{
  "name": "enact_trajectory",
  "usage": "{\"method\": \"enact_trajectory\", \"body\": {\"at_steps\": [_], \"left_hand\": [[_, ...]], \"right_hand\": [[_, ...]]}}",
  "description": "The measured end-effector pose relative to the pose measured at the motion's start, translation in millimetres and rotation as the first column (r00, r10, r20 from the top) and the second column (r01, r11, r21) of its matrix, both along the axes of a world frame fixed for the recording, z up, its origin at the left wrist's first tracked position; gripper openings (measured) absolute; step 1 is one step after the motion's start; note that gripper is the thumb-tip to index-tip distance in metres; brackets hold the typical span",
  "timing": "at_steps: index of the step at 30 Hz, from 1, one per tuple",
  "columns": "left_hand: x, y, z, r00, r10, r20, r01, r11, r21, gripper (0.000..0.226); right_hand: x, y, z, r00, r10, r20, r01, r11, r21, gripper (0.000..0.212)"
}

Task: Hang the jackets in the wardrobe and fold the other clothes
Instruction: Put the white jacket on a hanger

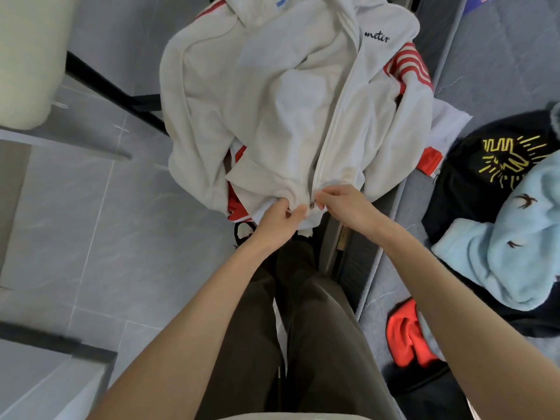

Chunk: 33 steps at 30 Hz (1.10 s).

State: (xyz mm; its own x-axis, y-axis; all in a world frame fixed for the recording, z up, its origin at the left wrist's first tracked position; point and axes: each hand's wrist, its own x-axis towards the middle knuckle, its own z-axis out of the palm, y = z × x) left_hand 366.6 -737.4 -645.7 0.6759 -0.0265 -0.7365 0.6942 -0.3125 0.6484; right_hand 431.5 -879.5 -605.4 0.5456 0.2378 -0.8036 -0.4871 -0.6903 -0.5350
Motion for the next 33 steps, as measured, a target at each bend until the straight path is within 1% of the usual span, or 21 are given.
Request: {"method": "enact_trajectory", "body": {"at_steps": [2, 4, 6, 7, 8, 10, 13, 15, 16, 18, 19, 21, 23, 25, 27, 28, 29, 30, 32, 33], "left_hand": [[5.5, -1.2, 1.8, 0.999, 0.033, 0.024, -0.032, 0.998, -0.050, 0.025], [8.8, -0.4, 0.2, 0.997, -0.005, 0.075, 0.010, 0.998, -0.067, 0.038], [9.2, 0.7, -2.0, 0.992, -0.064, 0.113, 0.070, 0.997, -0.041, 0.041], [8.2, 1.1, -3.1, 0.988, -0.090, 0.129, 0.092, 0.996, -0.016, 0.039], [7.0, 2.1, -4.3, 0.984, -0.102, 0.145, 0.101, 0.995, 0.010, 0.035], [5.1, 4.6, -5.8, 0.975, -0.122, 0.185, 0.109, 0.991, 0.078, 0.025], [4.7, 6.7, -9.2, 0.969, -0.180, 0.172, 0.155, 0.977, 0.147, 0.025], [3.7, 7.3, -11.7, 0.963, -0.221, 0.152, 0.200, 0.969, 0.143, 0.028], [1.0, 7.2, -13.9, 0.955, -0.265, 0.132, 0.247, 0.959, 0.142, 0.032], [-10.4, 7.3, -15.2, 0.935, -0.346, 0.083, 0.332, 0.932, 0.147, 0.032], [-18.2, 8.6, -15.2, 0.932, -0.356, 0.069, 0.343, 0.928, 0.148, 0.029], [-31.6, 13.2, -14.4, 0.944, -0.325, 0.062, 0.312, 0.936, 0.162, 0.024], [-35.2, 19.7, -13.3, 0.961, -0.275, 0.031, 0.264, 0.945, 0.193, 0.028], [-29.2, 26.8, -9.8, 0.960, -0.278, -0.037, 0.279, 0.934, 0.224, 0.036], [-19.8, 33.4, -0.9, 0.925, -0.368, -0.093, 0.378, 0.874, 0.306, 0.045], [-15.0, 35.3, 5.3, 0.906, -0.412, -0.097, 0.416, 0.824, 0.386, 0.048], [-10.9, 35.1, 11.9, 0.894, -0.443, -0.059, 0.414, 0.771, 0.484, 0.051], [-7.1, 31.9, 18.8, 0.878, -0.478, 0.019, 0.376, 0.715, 0.590, 0.053], [5.3, 16.7, 37.8, 0.791, -0.596, 0.143, 0.303, 0.583, 0.754, 0.058], [13.0, 7.2, 44.3, 0.754, -0.630, 0.185, 0.263, 0.549, 0.793, 0.058]], "right_hand": [[8.0, -2.1, 0.1, 0.998, 0.064, 0.024, -0.064, 0.997, -0.036, 0.034], [13.1, -5.7, -0.1, 0.990, 0.128, 0.056, -0.124, 0.990, -0.073, 0.037], [13.7, -6.6, 1.0, 0.977, 0.189, 0.095, -0.181, 0.980, -0.086, 0.037], [12.7, -6.0, 0.8, 0.977, 0.189, 0.098, -0.182, 0.980, -0.075, 0.035], [11.0, -5.0, -0.2, 0.984, 0.159, 0.085, -0.154, 0.986, -0.056, 0.034], [6.7, -2.1, -2.5, 0.999, 0.039, 0.023, -0.039, 0.999, -0.005, 0.029], [-1.0, 2.4, -3.6, 0.981, -0.162, -0.104, 0.168, 0.985, 0.047, 0.021], [-1.2, 4.6, -3.1, 0.930, -0.323, -0.174, 0.336, 0.941, 0.050, 0.025], [2.6, 4.9, -1.9, 0.887, -0.421, -0.191, 0.436, 0.899, 0.046, 0.029], [18.1, 2.6, 2.1, 0.798, -0.580, -0.164, 0.593, 0.804, 0.039, 0.033], [28.1, 0.2, 4.5, 0.774, -0.619, -0.133, 0.628, 0.777, 0.045, 0.033], [45.6, -4.4, 8.2, 0.781, -0.618, -0.089, 0.624, 0.777, 0.085, 0.032], [53.4, -5.2, 9.9, 0.837, -0.541, -0.087, 0.548, 0.827, 0.123, 0.032], [53.7, -3.0, 11.0, 0.884, -0.456, -0.106, 0.467, 0.874, 0.135, 0.032], [53.4, -1.3, 13.4, 0.904, -0.413, -0.116, 0.426, 0.894, 0.139, 0.032], [53.8, -1.3, 15.2, 0.910, -0.398, -0.119, 0.412, 0.901, 0.139, 0.031], [54.3, -1.9, 16.8, 0.918, -0.379, -0.119, 0.393, 0.909, 0.136, 0.031], [54.8, -2.4, 18.6, 0.928, -0.355, -0.116, 0.368, 0.921, 0.130, 0.031], [56.1, -2.6, 22.4, 0.946, -0.303, -0.111, 0.315, 0.942, 0.115, 0.029], [57.8, -2.4, 24.7, 0.955, -0.276, -0.107, 0.287, 0.952, 0.104, 0.029]]}}
